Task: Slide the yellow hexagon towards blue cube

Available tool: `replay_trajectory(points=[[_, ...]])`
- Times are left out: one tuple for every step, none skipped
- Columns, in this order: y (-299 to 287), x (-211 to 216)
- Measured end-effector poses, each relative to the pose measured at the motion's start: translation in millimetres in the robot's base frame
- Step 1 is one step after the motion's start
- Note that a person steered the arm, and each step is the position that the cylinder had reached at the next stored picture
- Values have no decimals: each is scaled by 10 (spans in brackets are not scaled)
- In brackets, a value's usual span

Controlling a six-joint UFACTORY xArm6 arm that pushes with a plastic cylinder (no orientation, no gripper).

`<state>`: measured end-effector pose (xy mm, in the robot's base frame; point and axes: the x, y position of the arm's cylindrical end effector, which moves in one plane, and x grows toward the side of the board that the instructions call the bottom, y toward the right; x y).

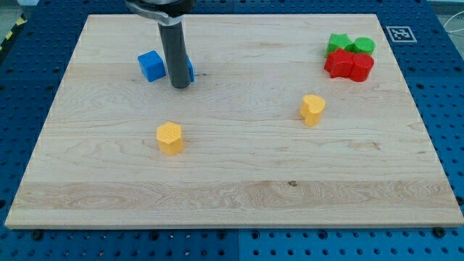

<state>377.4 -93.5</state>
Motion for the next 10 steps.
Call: replay_trajectory(points=[[0,-75],[31,4],[-21,188],[-267,408],[-339,966],[-339,1598],[-310,2017],[-196,2065],[-42,2022],[84,1773]])
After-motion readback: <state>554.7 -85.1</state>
